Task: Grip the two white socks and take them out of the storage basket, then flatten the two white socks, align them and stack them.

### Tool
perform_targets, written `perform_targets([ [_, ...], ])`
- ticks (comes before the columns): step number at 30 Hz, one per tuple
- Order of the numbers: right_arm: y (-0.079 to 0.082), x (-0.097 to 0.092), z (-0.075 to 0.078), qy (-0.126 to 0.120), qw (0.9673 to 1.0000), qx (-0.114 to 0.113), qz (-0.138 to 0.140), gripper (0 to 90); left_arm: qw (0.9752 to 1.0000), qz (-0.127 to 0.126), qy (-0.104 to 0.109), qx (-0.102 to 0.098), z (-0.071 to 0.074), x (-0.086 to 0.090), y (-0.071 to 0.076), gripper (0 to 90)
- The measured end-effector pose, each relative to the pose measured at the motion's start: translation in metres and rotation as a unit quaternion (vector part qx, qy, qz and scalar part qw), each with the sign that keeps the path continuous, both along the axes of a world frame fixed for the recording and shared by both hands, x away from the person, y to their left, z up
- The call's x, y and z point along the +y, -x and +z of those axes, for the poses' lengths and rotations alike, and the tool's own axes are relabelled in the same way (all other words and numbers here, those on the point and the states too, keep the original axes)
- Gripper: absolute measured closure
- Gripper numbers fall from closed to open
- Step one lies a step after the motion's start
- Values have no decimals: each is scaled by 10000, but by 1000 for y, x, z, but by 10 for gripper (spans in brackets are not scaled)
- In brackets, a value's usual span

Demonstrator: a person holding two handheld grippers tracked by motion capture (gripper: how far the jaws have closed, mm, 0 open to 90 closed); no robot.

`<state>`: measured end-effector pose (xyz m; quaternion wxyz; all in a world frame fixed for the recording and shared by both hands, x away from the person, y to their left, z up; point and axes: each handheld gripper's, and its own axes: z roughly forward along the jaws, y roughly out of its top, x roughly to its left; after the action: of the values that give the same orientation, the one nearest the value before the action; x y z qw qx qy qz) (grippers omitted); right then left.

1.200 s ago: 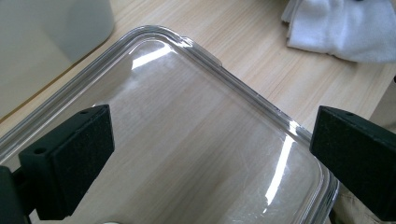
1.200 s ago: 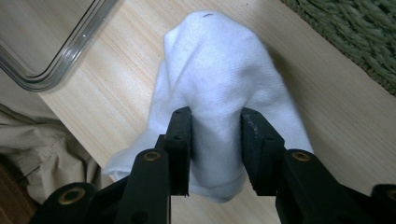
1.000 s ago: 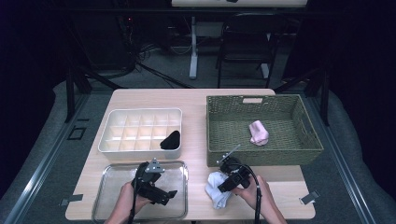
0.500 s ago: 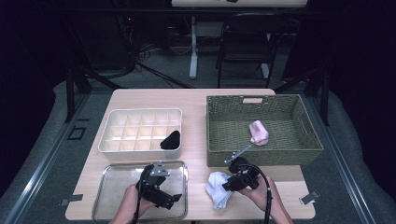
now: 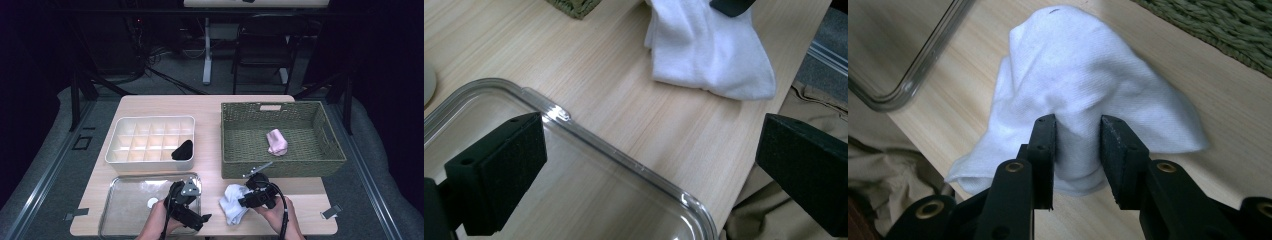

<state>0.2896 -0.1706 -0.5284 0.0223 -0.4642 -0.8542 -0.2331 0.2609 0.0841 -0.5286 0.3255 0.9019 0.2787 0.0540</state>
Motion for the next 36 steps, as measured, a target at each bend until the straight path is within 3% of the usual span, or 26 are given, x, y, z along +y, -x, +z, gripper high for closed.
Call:
perform_targets([
  [1,0,-2,-1,25,10000,-7,-8,677,10000,-6,-7,-7,-1,-3,0,3],
  [6,8,-5,-5,-371,9981,-188,-464,654,10000,-87,-16,-29,-5,-22,2,10],
  [10,11,-7,-5,-389,9979,-218,-466,616,9998,-203,-93,-5,-11,-39,5,40],
  [11,13,-7,-5,-468,9968,-275,-592,610,9996,-260,-124,9,-13,-44,6,53],
  [12,11,-9,-4,-410,9978,-212,-473,589,9993,-321,-202,13,-14,-50,9,68],
  [17,11,-13,1,-471,9976,-310,-403,562,9984,-450,-311,-106,-17,-66,16,160],
  [20,9,-19,5,-430,9978,-349,-370,543,9984,-431,-360,-108,-21,-69,16,215],
  [28,-1,-33,3,-386,9955,-597,-634,507,9982,-509,-328,35,-24,-66,14,413],
  [36,-12,-25,-7,-141,9972,-489,-549,485,9981,-522,-269,179,-27,-61,7,583],
])
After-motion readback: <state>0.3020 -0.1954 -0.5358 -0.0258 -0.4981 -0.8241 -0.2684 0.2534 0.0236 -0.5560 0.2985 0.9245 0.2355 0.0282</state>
